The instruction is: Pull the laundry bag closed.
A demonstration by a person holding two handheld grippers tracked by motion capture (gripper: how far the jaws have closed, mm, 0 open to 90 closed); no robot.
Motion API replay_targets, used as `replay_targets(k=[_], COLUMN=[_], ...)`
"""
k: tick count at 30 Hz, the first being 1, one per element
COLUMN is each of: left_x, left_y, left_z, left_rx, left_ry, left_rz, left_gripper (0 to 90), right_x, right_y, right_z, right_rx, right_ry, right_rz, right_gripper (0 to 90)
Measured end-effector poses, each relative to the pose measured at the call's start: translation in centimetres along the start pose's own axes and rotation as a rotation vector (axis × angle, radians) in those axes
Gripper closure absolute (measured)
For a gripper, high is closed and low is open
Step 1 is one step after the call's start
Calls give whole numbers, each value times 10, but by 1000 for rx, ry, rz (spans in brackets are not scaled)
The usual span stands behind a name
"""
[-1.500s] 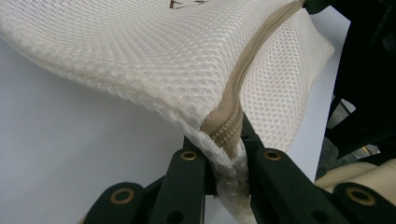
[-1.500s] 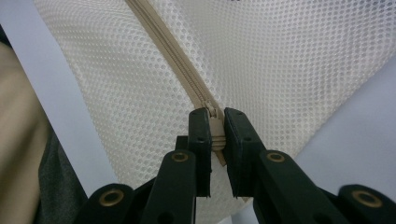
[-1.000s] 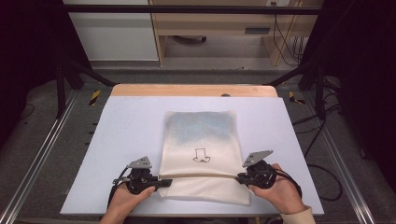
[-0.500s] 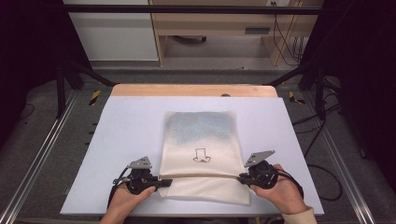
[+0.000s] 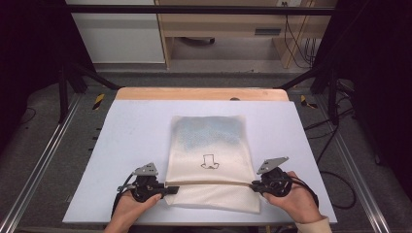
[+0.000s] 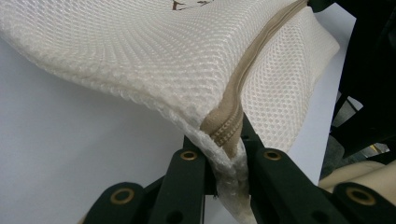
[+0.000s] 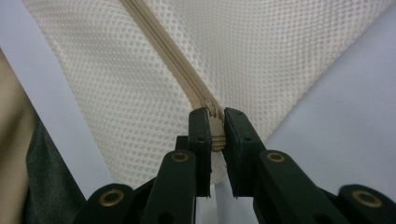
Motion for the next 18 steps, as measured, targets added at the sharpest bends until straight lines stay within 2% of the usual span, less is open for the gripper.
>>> replay_targets(k=[18], left_x=[1], left_y=[-1], left_z=[-2], left_rx=[13], left_ry=[-2], left_rz=[2], left_gripper=[846], right_x=[-1], right_y=[5], right_z=[-3], right_rx=[11], right_ry=[5], right_rz=[-1], right_gripper=[818])
Point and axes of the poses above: each handheld gripper's, and its own axes: x roughly forward along the jaws, y roughly out of its underside, z roughly to its left, the point moved 5 cm from there along x, roughly forward along the jaws, and after that the axes turned 3 degrees about z, right-handed, at the moved point
